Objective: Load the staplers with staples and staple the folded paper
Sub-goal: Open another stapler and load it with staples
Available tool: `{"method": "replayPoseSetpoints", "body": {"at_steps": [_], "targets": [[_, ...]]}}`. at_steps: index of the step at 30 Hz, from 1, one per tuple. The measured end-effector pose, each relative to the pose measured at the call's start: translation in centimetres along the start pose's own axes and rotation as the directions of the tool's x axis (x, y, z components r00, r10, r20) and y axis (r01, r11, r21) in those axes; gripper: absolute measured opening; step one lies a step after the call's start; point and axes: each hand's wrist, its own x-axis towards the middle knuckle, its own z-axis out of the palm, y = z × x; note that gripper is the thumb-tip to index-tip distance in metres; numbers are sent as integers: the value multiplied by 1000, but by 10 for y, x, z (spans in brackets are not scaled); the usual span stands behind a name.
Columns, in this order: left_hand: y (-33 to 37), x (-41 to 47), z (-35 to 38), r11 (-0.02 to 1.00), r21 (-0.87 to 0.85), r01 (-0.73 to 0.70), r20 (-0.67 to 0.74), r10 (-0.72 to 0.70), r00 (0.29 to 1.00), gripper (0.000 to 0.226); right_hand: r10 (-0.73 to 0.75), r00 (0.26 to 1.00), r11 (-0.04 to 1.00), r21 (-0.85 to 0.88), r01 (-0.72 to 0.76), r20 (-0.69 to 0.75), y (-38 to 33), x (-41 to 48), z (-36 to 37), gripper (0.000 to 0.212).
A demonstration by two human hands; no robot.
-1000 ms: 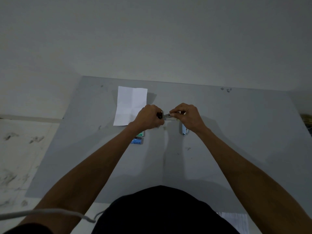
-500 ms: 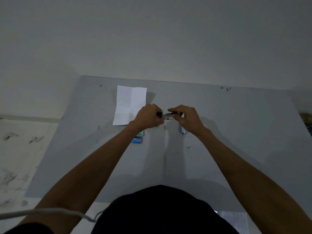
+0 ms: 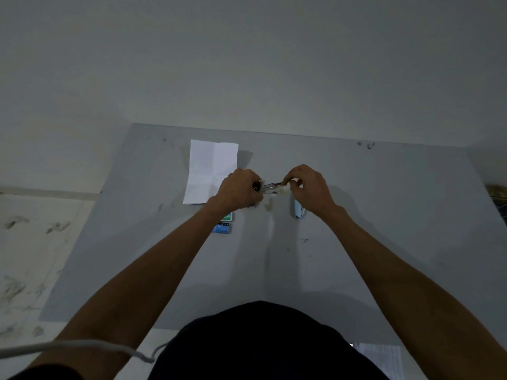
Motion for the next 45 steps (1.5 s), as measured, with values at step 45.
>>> {"method": "replayPoseSetpoints", "body": {"at_steps": [45], "targets": [[8,7,7,-268,-755,598,647,-158,746,29,153,950,953,295,-69,-273,-53,1,24,4]]}}
